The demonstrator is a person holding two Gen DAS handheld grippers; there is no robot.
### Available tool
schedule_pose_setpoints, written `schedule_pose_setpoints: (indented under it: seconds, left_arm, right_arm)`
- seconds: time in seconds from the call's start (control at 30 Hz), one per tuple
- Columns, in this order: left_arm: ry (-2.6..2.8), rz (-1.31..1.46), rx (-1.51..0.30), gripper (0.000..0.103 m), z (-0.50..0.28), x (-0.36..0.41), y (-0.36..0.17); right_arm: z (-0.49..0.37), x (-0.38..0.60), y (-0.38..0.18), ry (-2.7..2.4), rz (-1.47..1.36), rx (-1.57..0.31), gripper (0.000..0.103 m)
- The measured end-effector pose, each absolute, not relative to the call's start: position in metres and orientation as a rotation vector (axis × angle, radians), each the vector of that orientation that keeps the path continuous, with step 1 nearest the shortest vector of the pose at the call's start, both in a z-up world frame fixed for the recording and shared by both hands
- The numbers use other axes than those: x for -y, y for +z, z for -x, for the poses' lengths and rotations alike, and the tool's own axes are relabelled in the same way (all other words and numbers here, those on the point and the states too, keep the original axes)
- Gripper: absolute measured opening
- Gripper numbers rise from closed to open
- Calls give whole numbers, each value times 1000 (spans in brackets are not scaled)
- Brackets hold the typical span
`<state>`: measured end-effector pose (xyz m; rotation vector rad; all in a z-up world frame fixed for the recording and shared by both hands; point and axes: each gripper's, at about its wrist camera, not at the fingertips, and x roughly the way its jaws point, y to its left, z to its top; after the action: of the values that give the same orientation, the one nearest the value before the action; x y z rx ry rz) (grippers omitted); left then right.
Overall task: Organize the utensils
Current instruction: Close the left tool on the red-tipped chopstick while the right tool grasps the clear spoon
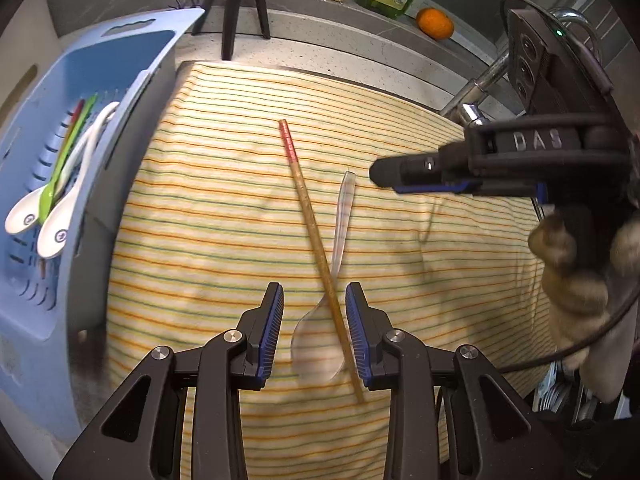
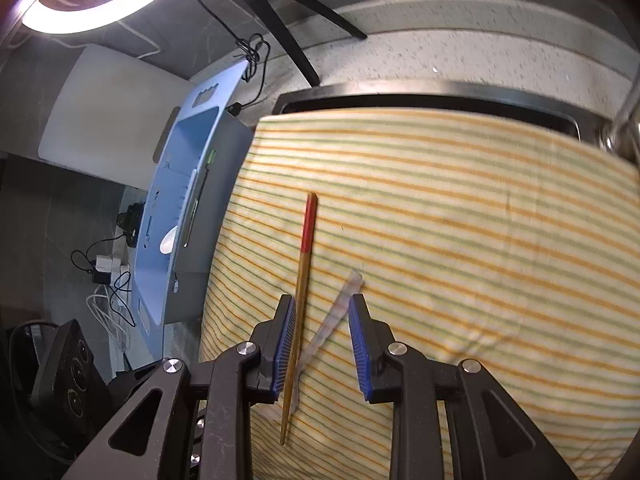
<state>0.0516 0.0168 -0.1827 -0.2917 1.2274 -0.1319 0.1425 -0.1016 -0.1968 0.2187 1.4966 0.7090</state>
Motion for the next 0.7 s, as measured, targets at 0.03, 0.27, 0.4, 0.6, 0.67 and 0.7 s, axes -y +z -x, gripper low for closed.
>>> schedule_pose_setpoints:
  seconds: [0.03,0.27,0.4,0.6,0.67,0.7]
  left_arm:
    - [-128,288,-1230,30,-55,-16,-184]
    - [-113,276,-1254,30,-77,-12,-195]
    - [-102,223,-1290,18,-86,-6,-206]
    - [-126,167,-1311,9,-88,-3,-207]
    - [-133,150,-1318,9,-90,-3,-206]
    - [-135,144,-1321,9,-90,-4,-206]
  right_arm:
    - [-140,103,-200,703,-228,-1501,25]
    - [-130,110,-212,654,-286,-1512,25]
    - [-129,111,-215,635,-309,-1509,25]
    - [-126,107,-215,626,-332,-1506,25]
    - [-125,104,-216,625,-333,-1510,25]
    - [-124,102,-217,626,-332,-1513,25]
